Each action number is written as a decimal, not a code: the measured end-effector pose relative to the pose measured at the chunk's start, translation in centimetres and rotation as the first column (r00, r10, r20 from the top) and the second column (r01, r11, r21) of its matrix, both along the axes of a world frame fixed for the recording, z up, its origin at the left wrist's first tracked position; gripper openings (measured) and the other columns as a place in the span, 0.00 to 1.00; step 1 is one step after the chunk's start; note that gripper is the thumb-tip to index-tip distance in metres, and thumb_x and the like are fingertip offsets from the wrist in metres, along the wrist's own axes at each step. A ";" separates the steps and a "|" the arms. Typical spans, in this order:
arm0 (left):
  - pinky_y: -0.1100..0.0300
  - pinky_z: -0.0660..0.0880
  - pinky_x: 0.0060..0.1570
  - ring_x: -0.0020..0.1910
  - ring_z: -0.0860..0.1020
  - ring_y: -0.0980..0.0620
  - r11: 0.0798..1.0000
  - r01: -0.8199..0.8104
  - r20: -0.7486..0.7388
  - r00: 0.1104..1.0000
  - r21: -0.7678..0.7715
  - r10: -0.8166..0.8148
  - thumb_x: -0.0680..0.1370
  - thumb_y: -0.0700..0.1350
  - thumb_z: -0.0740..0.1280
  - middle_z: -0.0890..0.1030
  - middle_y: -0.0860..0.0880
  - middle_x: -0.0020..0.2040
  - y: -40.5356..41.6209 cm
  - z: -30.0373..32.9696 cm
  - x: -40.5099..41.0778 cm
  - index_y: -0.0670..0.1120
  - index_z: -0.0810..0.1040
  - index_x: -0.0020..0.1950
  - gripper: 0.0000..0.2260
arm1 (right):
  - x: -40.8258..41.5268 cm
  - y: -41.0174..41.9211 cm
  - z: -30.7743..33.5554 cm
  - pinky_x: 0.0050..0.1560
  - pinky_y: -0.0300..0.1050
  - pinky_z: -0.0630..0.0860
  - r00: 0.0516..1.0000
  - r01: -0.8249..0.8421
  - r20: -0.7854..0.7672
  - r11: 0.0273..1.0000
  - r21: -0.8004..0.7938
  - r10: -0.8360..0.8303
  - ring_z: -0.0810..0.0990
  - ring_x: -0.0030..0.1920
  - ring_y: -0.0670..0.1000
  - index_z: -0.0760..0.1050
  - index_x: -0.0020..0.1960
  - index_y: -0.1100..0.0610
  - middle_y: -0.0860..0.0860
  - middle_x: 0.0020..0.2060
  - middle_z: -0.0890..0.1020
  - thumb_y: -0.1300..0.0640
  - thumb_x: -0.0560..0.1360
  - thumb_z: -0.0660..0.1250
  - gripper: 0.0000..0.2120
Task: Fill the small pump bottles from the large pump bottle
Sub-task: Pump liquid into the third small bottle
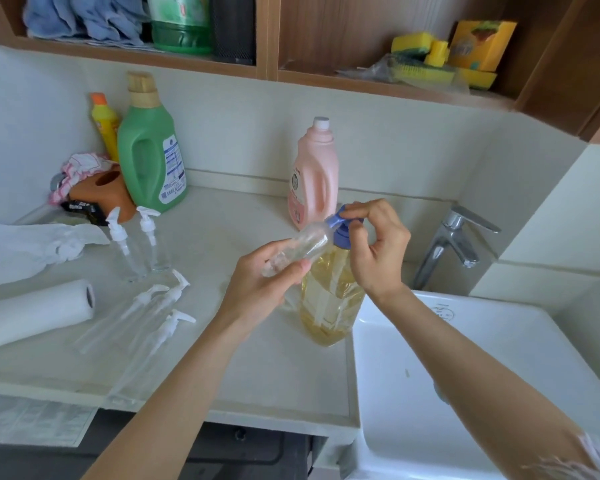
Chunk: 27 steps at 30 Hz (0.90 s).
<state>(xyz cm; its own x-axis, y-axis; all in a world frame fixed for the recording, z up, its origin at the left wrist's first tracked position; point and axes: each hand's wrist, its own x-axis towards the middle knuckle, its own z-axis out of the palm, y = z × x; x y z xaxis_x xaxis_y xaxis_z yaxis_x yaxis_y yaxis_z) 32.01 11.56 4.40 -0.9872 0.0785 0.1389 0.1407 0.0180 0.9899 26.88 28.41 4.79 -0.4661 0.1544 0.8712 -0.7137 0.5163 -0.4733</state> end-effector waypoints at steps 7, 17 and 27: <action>0.69 0.67 0.32 0.36 0.77 0.61 1.000 0.017 -0.056 0.998 -0.027 -0.018 0.68 0.54 0.71 0.80 0.60 0.34 -0.1 0.7 -0.6 0.57 0.80 0.53 0.14 | -0.3 1.5 2.7 0.50 0.51 0.77 0.998 -0.012 0.068 0.992 0.122 0.004 0.80 0.45 0.49 0.82 0.44 0.61 0.50 0.42 0.81 0.59 0.74 0.58 0.14; 0.65 0.67 0.36 0.41 0.78 0.59 0.999 0.019 -0.072 0.997 -0.043 -0.022 0.68 0.54 0.71 0.80 0.61 0.37 -0.4 0.0 -1.0 0.57 0.80 0.53 0.14 | -0.1 0.8 0.4 0.56 0.39 0.74 0.993 -0.082 0.078 0.996 -0.030 0.084 0.80 0.53 0.43 0.83 0.46 0.64 0.52 0.45 0.83 0.62 0.74 0.56 0.16; 0.69 0.67 0.29 0.31 0.75 0.61 1.000 0.007 -0.078 0.997 -0.012 -0.008 0.74 0.43 0.72 0.80 0.58 0.32 -0.5 0.2 -0.5 0.58 0.79 0.47 0.09 | 0.6 0.3 -0.4 0.55 0.34 0.73 0.994 -0.081 0.075 0.996 0.035 0.079 0.79 0.52 0.44 0.83 0.46 0.63 0.50 0.45 0.82 0.64 0.68 0.55 0.18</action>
